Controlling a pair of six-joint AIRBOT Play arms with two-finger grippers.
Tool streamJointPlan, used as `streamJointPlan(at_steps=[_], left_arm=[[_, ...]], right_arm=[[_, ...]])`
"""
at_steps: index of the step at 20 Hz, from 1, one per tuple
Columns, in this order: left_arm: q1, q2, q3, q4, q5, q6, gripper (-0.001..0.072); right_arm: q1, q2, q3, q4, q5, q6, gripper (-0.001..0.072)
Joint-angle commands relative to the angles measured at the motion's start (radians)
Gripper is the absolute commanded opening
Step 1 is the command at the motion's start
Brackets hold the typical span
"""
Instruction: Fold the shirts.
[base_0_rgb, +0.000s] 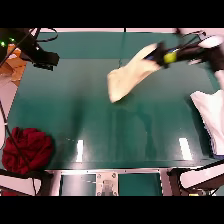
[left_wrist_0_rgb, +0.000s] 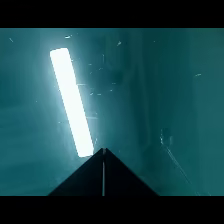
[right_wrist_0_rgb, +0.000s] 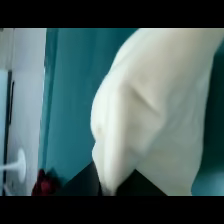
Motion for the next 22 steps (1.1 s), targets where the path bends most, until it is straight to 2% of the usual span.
streamJointPlan(at_steps=[1, 3, 7, 10, 13, 17, 22], left_arm=[[0.001, 0.001, 0.000, -0.003, -0.027, 0.000, 0.0021], [0.001, 0.001, 0.000, -0.003, -0.039, 0.000, 0.0021], [0.001, 0.001, 0.000, -0.015, -0.042, -0.001, 0.0020], [0.001, 0.001, 0.000, -0.046, -0.037, -0.001, 0.0021], [0.001, 0.001, 0.000, -0.081, -0.032, 0.000, 0.0021], [0.001, 0.001, 0.000, -0.086, -0.043, 0.000, 0.0020], [0.001, 0.001, 0.000, -0.110, -0.050, 0.000, 0.0021]], right_arm=[[-0.254, 0.050, 0.200, -0.051, 0.138, 0.228, 0.0017], [-0.422, 0.051, 0.229, -0.050, 0.146, 0.317, 0.0017], [-0.686, 0.050, 0.227, -0.174, 0.166, 0.359, 0.0017], [-0.822, 0.050, 0.227, -0.336, 0.299, 0.388, 0.0017], [-0.894, 0.055, 0.227, -0.540, 0.512, 0.387, 0.0017], [-0.903, 0.165, 0.132, -0.821, 0.511, 0.352, 0.0017], [-0.924, 0.277, -0.159, -1.062, 0.511, 0.331, 0.0018]])
